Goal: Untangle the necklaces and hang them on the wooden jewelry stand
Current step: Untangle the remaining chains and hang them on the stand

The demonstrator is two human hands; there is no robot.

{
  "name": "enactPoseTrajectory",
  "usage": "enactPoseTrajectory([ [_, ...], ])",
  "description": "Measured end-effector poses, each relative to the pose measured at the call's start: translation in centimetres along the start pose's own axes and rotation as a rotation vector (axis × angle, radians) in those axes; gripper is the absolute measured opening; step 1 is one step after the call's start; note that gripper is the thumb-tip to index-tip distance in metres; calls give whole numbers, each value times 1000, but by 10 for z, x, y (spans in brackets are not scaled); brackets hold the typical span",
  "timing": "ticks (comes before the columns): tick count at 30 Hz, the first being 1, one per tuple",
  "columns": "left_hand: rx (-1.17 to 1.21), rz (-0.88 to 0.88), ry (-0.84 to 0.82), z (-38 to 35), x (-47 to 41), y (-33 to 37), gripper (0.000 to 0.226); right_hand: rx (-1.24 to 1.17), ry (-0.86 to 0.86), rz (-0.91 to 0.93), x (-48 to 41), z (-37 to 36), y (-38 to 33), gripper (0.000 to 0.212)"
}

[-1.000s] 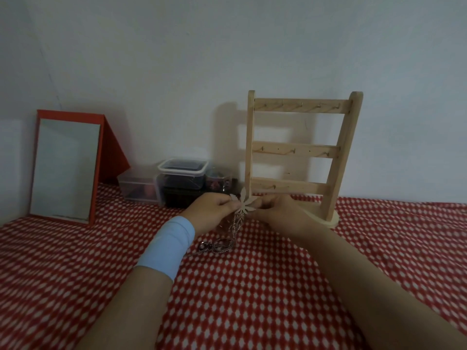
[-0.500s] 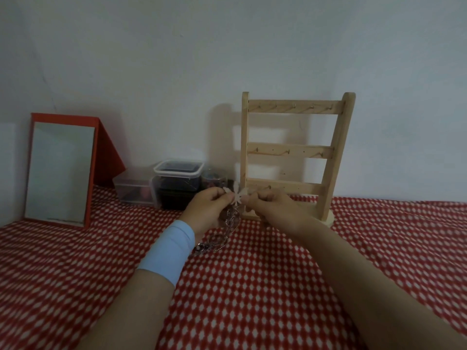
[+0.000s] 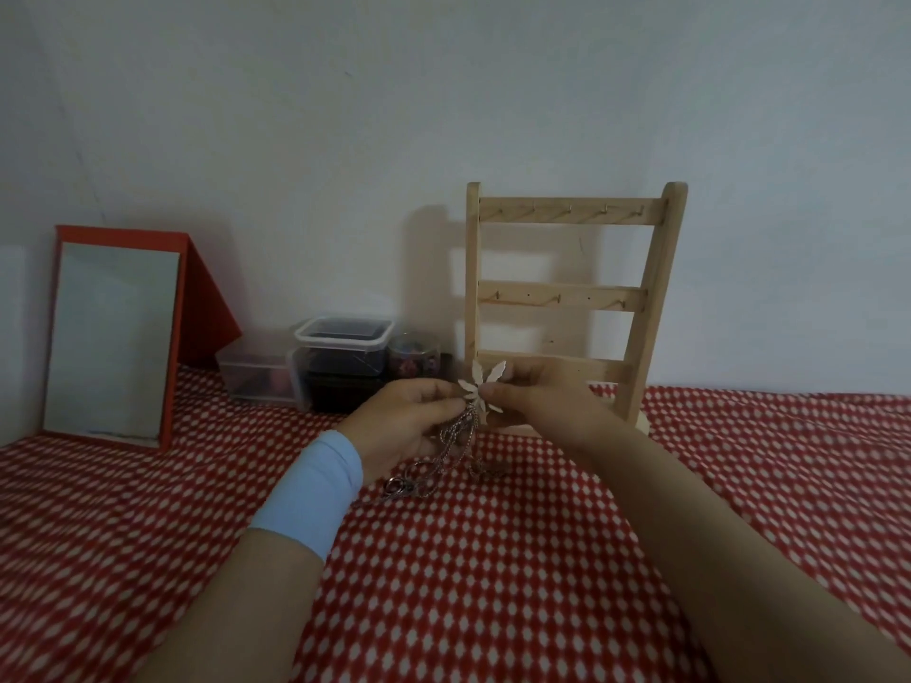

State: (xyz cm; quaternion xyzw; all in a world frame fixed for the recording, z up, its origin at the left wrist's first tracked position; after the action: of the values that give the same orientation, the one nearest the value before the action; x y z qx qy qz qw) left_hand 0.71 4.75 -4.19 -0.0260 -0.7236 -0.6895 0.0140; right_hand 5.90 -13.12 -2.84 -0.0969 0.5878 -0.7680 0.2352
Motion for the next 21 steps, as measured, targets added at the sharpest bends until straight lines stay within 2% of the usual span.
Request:
enactPoseTrajectory([
  [2, -93, 18, -27, 5, 1, 1, 21, -12, 4, -1, 0, -1, 1, 9],
  [5, -354, 0, -30, 10, 2, 8, 21, 25, 0, 14, 2, -4, 3, 8],
  [8, -560, -60, -10, 10, 4, 14, 6, -25, -6, 51, 5, -7, 0, 13],
  [11, -532, -118, -7, 12, 5, 13, 4, -121, -49, 58, 4, -4, 0, 9],
  [13, -480, -145, -15, 14, 4, 10, 5, -215, -167, 68, 4, -2, 1, 17],
  [15, -365, -144, -40, 16, 3, 8, 7, -173, -254, 34, 5, 1, 7, 38],
  [17, -265, -130, -70, 16, 2, 8, 11, -2, -254, -6, 5, -1, 12, 65],
  [18, -227, -116, -81, 16, 2, 8, 12, 63, -241, -13, 5, -3, 12, 63],
  [21, -142, -80, -97, 14, 4, 9, 13, 154, -187, -32, 5, -6, 9, 21],
])
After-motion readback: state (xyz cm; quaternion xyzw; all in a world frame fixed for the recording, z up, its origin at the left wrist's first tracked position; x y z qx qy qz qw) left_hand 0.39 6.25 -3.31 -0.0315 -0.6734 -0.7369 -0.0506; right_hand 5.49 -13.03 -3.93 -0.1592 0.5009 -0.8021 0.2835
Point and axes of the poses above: each hand's wrist, its own x-axis away from the middle knuckle, its own z-axis out of the back of the hand, y = z × x, the point moved 1 cm from there along -x, towards the middle knuckle, and after that the axes turned 5 degrees about x, right-handed, at the moved point
